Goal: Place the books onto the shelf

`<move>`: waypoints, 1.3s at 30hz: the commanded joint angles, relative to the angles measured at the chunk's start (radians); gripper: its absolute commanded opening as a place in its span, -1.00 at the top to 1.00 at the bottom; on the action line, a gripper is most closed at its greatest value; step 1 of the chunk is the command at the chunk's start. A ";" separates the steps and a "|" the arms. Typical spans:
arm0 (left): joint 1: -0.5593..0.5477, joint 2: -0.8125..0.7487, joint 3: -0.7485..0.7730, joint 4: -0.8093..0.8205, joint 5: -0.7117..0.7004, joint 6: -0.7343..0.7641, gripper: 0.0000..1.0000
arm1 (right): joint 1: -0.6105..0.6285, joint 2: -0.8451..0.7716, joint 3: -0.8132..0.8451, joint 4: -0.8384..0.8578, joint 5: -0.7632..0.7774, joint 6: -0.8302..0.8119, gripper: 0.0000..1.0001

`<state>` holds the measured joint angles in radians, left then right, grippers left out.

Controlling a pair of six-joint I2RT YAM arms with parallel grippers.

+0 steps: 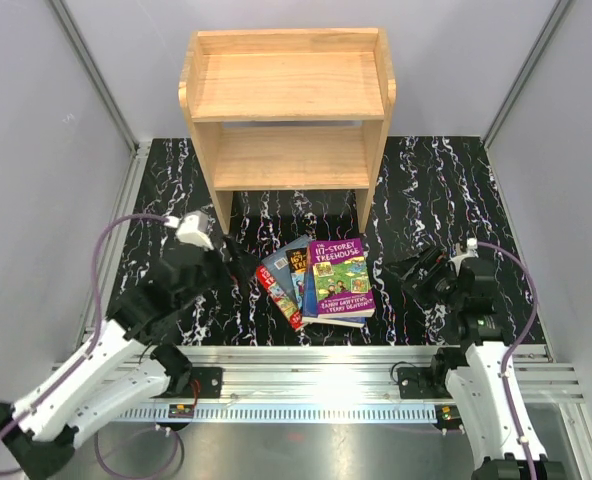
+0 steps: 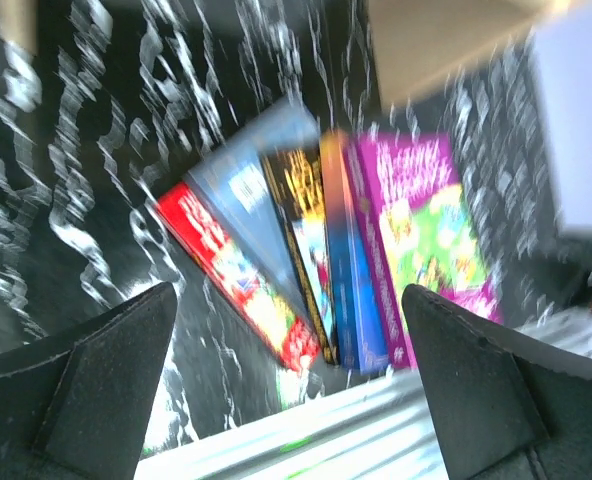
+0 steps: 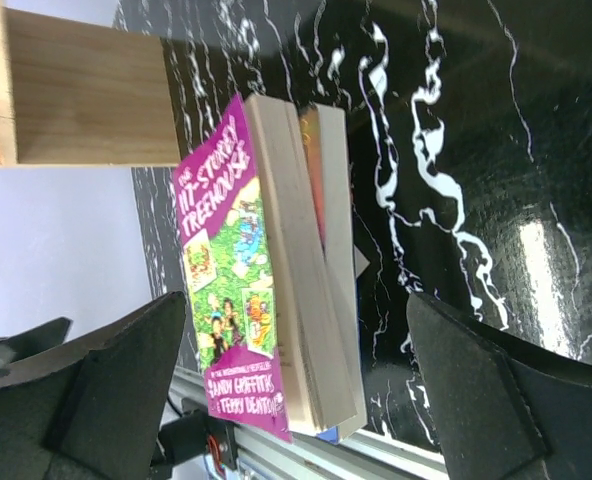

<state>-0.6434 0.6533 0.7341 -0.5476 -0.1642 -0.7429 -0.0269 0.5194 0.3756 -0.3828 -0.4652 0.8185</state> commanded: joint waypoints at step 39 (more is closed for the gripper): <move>-0.400 0.839 0.291 0.359 -0.117 -0.061 -0.97 | 0.263 0.369 -0.109 0.579 -0.124 0.137 -0.38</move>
<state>-1.0321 1.4834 0.9722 -0.2520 -0.2893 -0.7891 0.2188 0.9131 0.2787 0.1440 -0.5556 0.9291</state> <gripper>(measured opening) 0.987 0.724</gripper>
